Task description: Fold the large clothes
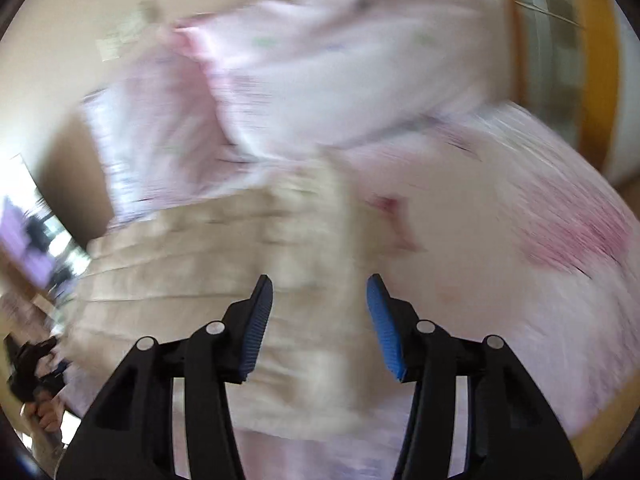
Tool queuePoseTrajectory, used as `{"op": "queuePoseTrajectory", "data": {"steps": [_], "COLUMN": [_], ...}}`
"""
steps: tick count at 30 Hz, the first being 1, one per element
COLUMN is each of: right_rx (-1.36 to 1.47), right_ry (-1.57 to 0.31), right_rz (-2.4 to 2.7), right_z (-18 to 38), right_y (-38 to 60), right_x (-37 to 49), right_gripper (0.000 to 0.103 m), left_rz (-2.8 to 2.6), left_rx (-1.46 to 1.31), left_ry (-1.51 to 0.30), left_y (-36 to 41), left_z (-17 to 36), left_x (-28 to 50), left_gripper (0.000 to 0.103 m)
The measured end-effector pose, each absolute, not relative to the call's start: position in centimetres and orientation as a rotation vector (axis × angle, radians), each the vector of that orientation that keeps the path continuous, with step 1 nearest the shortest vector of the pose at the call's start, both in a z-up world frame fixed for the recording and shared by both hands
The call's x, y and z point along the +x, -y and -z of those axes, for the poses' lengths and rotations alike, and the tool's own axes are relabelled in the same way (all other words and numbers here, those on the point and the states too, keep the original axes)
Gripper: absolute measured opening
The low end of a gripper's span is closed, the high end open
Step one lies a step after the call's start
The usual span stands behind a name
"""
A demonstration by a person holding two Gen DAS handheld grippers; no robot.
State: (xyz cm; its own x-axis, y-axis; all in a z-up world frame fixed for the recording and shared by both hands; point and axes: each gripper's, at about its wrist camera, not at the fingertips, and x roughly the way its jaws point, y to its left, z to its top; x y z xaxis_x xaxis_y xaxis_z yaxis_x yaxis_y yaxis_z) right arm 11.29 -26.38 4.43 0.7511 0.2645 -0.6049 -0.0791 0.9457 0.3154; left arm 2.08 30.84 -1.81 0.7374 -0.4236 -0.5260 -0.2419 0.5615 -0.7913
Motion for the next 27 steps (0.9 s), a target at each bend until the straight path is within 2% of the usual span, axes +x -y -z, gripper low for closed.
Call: {"op": "queuePoseTrajectory", "data": {"steps": [5, 7, 15, 27], "right_rx": [0.149, 0.089, 0.026, -0.063], "right_ry": [-0.714, -0.707, -0.732, -0.804], "right_rz": [-0.37, -0.364, -0.32, -0.252], "right_z": [-4.2, -3.8, -1.7, 0.9], "right_y": [17.5, 15.2, 12.1, 9.6], "right_x": [13.7, 14.2, 15.5, 17.4], "right_gripper": [0.041, 0.04, 0.04, 0.043], "left_rz": [0.126, 0.142, 0.2, 0.139], "left_rx": [-0.936, -0.938, -0.895, -1.047], "left_ry": [-0.765, -0.762, -0.838, -0.776], "left_y": [-29.3, -28.3, -24.5, -25.5], "left_z": [1.1, 1.2, 2.5, 3.2], "left_x": [0.2, -0.1, 2.0, 4.3], "left_gripper": [0.054, 0.064, 0.066, 0.066]}}
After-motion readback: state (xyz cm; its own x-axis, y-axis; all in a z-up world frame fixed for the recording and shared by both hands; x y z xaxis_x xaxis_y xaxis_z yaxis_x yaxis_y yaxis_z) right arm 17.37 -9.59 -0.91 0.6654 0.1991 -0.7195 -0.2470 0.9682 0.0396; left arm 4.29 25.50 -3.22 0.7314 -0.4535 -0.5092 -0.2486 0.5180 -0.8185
